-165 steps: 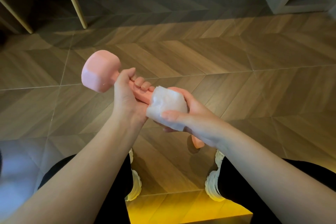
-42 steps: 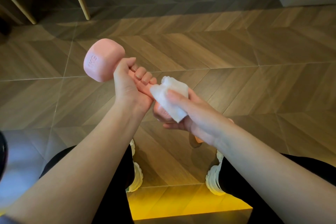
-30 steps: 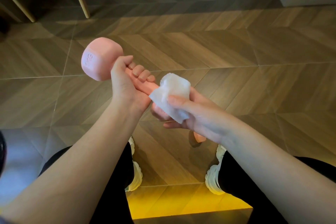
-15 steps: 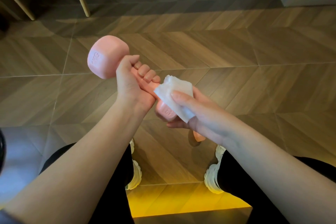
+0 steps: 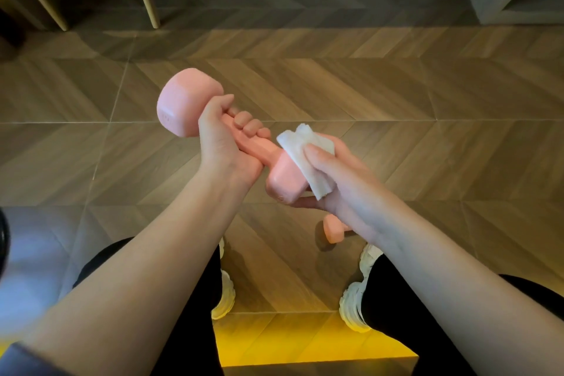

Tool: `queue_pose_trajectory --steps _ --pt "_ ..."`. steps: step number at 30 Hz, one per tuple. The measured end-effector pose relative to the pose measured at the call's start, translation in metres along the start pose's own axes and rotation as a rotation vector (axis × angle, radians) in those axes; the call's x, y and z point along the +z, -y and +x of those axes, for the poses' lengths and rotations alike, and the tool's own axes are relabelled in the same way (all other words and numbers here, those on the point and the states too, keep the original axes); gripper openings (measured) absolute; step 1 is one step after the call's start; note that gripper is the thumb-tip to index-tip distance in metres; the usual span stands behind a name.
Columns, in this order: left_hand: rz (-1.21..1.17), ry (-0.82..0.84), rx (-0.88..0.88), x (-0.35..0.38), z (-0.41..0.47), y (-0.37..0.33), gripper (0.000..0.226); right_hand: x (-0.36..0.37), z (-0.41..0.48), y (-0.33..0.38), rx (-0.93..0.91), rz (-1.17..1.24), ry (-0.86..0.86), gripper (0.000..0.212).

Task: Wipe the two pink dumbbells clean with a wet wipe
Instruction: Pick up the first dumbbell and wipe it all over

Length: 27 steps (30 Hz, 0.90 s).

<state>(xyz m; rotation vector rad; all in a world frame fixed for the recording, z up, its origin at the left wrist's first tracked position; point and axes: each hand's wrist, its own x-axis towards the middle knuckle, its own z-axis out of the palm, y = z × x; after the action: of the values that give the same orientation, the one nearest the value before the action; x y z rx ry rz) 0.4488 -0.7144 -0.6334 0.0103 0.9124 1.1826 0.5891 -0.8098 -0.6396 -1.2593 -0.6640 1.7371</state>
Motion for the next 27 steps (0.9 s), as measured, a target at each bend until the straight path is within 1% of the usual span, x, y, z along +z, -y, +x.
queue_pose_trajectory --steps 3,4,6,8,9,11,13,14,16,18,20,22,24,25,27 --pt "0.007 0.026 0.012 -0.001 -0.001 -0.003 0.035 -0.004 0.0 0.005 0.069 0.099 0.122 0.051" --pt "0.016 0.029 0.008 -0.001 -0.002 -0.002 0.036 -0.004 0.0 0.005 0.087 0.077 0.136 0.057" --pt "0.041 0.028 0.0 -0.001 -0.003 0.001 0.035 -0.002 0.0 0.003 0.1 0.007 0.101 0.063" --pt "0.061 0.025 -0.006 0.0 -0.004 0.003 0.036 0.0 0.001 -0.001 0.085 -0.018 0.039 0.06" --pt "0.06 0.027 -0.009 0.001 -0.003 0.004 0.037 0.0 0.001 -0.002 0.069 -0.006 0.028 0.053" --pt "0.038 0.032 -0.01 0.002 -0.002 0.003 0.037 -0.001 0.001 0.001 0.039 0.038 0.046 0.038" --pt "0.022 0.035 0.001 0.002 -0.001 0.0 0.036 -0.006 0.0 0.006 0.027 0.069 0.114 0.033" --pt "0.021 0.038 0.007 0.002 -0.001 -0.001 0.036 -0.008 0.001 0.007 0.03 0.087 0.157 0.034" --pt "0.027 0.043 0.011 0.001 -0.002 -0.003 0.036 -0.009 0.002 0.007 0.05 0.107 0.199 0.045" --pt "0.045 0.043 0.009 0.0 -0.002 -0.003 0.037 -0.004 0.002 0.003 0.049 0.053 0.149 0.056" --pt "0.067 0.043 0.01 -0.001 -0.004 -0.003 0.039 0.002 0.002 -0.003 0.034 -0.039 0.065 0.061" --pt "0.078 0.05 0.013 -0.001 -0.005 -0.003 0.039 0.006 0.002 -0.007 0.026 -0.078 0.009 0.055" --pt "0.073 0.063 0.012 0.0 -0.006 -0.003 0.039 0.008 0.003 -0.006 0.022 -0.039 -0.009 0.038" --pt "0.071 0.066 0.011 0.0 -0.006 -0.003 0.039 0.007 0.003 -0.004 0.026 -0.024 -0.01 0.033" --pt "0.074 0.071 0.016 0.001 -0.007 -0.003 0.038 0.002 0.003 0.001 0.045 0.01 0.04 0.034"
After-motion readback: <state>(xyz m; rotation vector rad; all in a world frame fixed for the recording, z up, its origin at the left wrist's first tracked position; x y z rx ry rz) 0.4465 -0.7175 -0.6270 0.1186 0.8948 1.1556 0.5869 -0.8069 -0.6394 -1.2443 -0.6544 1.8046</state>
